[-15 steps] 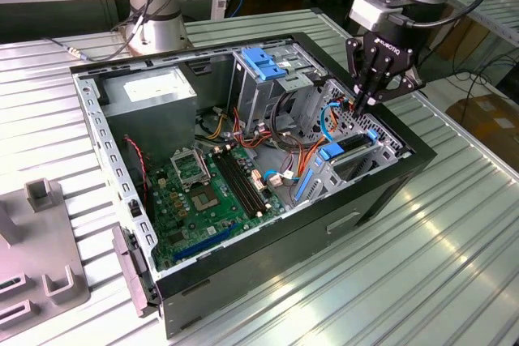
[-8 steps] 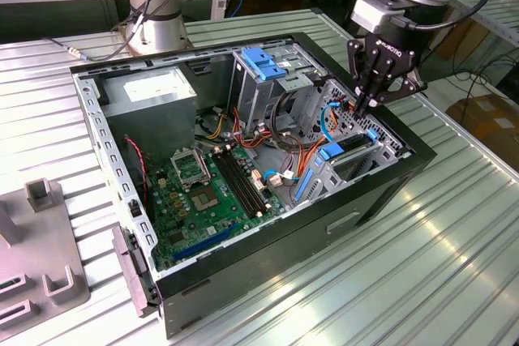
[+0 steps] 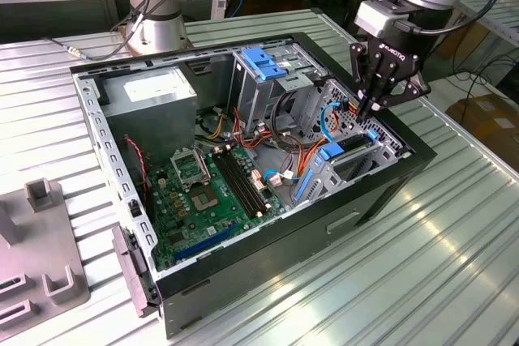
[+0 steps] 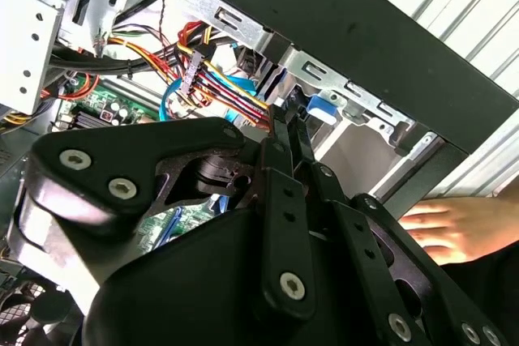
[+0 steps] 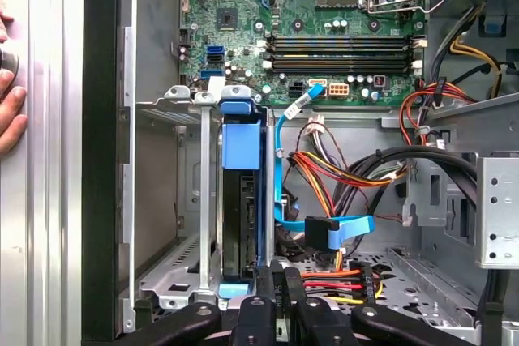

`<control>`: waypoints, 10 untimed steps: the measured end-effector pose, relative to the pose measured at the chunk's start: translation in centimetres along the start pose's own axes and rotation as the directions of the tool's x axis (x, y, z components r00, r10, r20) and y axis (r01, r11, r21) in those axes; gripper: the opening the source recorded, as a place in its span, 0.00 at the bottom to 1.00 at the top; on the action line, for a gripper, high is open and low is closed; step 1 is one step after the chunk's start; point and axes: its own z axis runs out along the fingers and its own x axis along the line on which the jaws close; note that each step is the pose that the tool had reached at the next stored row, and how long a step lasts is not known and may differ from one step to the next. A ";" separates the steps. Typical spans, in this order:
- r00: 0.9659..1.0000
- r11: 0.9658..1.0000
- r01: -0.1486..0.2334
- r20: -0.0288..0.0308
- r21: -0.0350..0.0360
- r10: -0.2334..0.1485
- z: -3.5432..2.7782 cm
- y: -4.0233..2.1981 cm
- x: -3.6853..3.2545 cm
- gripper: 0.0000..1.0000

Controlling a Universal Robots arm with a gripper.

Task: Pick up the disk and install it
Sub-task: 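Insert the first disk wire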

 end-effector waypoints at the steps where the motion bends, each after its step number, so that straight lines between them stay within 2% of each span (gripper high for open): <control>1: 1.000 1.000 0.000 0.000 0.000 0.000 0.00 0.00 0.00 0.16; 7: 1.000 1.000 0.000 0.000 0.000 0.000 0.12 0.00 0.53 0.16; 10: 1.000 1.000 0.000 0.000 0.000 0.000 0.13 0.04 0.54 0.16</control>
